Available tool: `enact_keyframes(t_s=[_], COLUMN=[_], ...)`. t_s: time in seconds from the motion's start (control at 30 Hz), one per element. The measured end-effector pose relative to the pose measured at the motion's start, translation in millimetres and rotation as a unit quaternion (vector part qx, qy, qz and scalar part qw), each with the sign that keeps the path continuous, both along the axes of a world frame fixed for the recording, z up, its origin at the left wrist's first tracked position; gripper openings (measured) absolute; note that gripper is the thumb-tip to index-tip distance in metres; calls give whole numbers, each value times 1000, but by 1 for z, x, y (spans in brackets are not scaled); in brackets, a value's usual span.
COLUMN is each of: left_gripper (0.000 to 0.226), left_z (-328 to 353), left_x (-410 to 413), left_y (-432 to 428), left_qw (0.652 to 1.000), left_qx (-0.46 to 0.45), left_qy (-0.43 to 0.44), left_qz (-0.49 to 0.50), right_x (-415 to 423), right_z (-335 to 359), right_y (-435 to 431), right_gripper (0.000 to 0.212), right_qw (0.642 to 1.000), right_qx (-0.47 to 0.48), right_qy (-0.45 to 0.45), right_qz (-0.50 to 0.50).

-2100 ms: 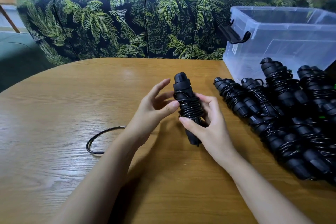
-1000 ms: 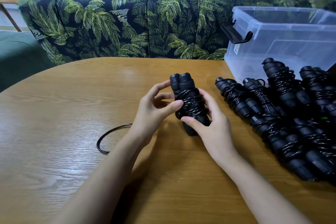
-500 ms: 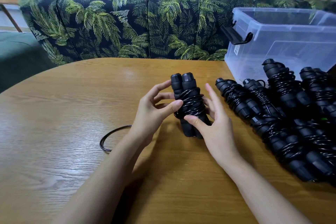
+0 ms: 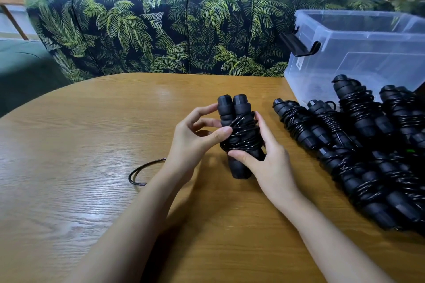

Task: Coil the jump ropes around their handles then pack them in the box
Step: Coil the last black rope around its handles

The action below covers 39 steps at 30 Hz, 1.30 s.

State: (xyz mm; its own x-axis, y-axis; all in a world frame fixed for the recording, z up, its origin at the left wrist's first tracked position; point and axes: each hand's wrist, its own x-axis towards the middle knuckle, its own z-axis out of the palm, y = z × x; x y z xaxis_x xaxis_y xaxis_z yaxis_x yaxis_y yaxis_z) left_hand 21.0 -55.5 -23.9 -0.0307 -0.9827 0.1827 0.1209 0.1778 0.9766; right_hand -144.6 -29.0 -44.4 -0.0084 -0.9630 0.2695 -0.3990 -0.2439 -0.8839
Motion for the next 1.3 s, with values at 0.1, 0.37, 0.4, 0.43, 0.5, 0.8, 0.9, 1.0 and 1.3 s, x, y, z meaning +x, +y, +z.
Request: enact_keyframes(t_s=[0.1, 0.37, 0.4, 0.43, 0.5, 0.8, 0.9, 1.0, 1.3], left_gripper=[51, 50, 52, 55, 61, 50, 47, 46, 83], left_z=[-1, 0, -1, -1, -2, -6, -4, -3, -6], left_x=[0, -4, -3, -3, -3, -3, -2, 0, 6], left_y=[-1, 1, 1, 1, 0, -1, -2, -1, -6], left_qw=[1000, 1000, 1000, 1000, 999, 997, 997, 998, 995], left_qx=[0, -15, -18, -20, -22, -56, -57, -57, 4], left_qy=[0, 0, -8, -16, -28, -54, -52, -29, 8], left_qz=[0, 3, -2, -11, -30, -28, -21, -23, -98], right_x=[-2, 5, 5, 5, 4, 2, 2, 3, 1], right_z=[0, 0, 0, 0, 1, -5, -8, -7, 1], right_y=[-1, 4, 5, 5, 6, 1, 0, 0, 3], right_gripper=[102, 88, 87, 89, 108, 105, 105, 105, 100], right_qw=[999, 989, 985, 981, 972, 986, 995, 999, 996], right_qx=[9, -105, -116, -116, -87, -49, -46, -33, -33], right_qy=[-33, 90, 117, 146, 209, 149, 85, 24, -62], right_qz=[16, -46, -50, -56, -66, -57, -36, -12, 61])
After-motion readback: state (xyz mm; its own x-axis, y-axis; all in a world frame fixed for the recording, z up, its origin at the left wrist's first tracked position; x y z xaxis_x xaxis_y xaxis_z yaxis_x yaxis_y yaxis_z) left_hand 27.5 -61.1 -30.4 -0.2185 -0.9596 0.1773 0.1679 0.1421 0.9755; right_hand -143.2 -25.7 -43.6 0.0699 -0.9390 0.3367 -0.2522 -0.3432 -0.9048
